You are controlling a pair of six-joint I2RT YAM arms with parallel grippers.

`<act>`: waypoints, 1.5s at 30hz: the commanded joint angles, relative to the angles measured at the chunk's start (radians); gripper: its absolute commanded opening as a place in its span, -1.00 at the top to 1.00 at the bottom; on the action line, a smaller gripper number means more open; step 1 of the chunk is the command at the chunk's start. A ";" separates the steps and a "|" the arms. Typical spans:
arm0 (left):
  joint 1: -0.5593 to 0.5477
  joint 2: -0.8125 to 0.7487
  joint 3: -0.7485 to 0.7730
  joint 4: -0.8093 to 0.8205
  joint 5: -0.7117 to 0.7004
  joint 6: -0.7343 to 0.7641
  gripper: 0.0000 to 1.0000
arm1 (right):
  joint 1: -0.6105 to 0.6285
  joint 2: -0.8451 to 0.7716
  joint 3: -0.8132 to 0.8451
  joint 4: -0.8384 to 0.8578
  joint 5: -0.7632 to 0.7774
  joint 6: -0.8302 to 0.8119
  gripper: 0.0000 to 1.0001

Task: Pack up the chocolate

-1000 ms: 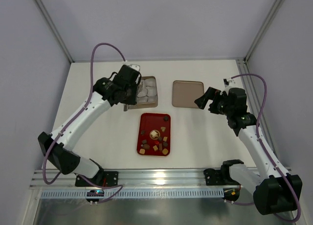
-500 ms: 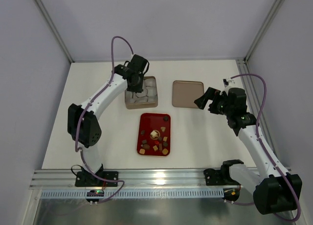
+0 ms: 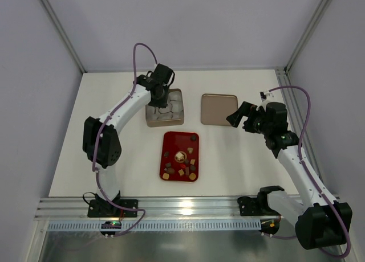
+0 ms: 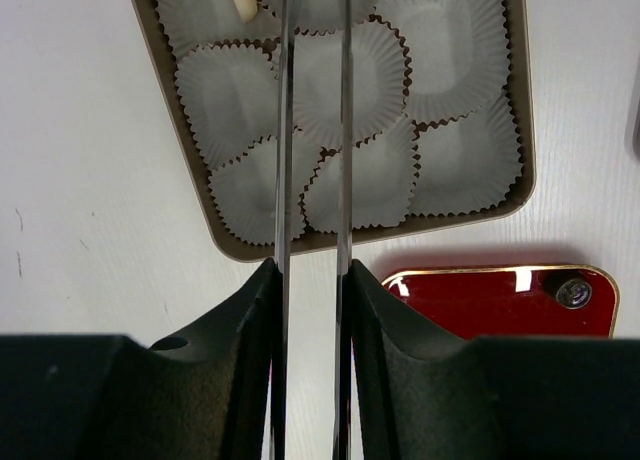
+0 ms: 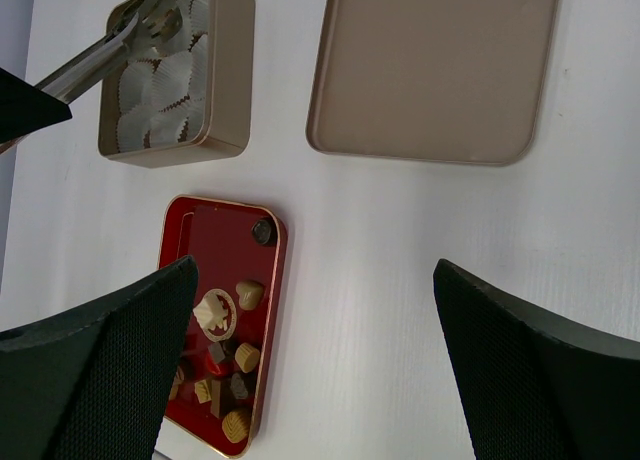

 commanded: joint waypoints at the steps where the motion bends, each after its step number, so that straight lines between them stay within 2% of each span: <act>1: 0.007 -0.007 0.018 0.056 0.002 0.016 0.33 | 0.003 0.005 0.008 0.022 -0.009 -0.008 -1.00; 6: 0.006 -0.014 0.027 0.059 0.004 0.027 0.21 | 0.003 0.008 0.008 0.025 -0.009 -0.010 -0.99; 11: 0.007 -0.040 0.041 0.038 0.008 0.031 0.21 | 0.005 0.010 0.008 0.025 -0.009 -0.007 -0.99; 15: 0.006 -0.101 0.032 0.021 0.044 0.020 0.21 | 0.003 0.010 0.008 0.026 -0.012 -0.007 -1.00; 22: -0.027 -0.320 -0.112 0.001 0.117 -0.010 0.21 | 0.005 0.003 0.007 0.025 -0.011 -0.008 -0.99; 29: -0.117 -0.543 -0.347 -0.033 0.142 -0.053 0.21 | 0.006 0.002 0.007 0.025 -0.009 -0.008 -0.99; 36: -0.250 -0.698 -0.490 -0.105 0.117 -0.108 0.20 | 0.014 0.002 0.005 0.025 0.000 -0.010 -1.00; 45: -0.395 -0.769 -0.595 -0.159 0.130 -0.156 0.20 | 0.017 -0.001 0.005 0.023 0.006 -0.011 -1.00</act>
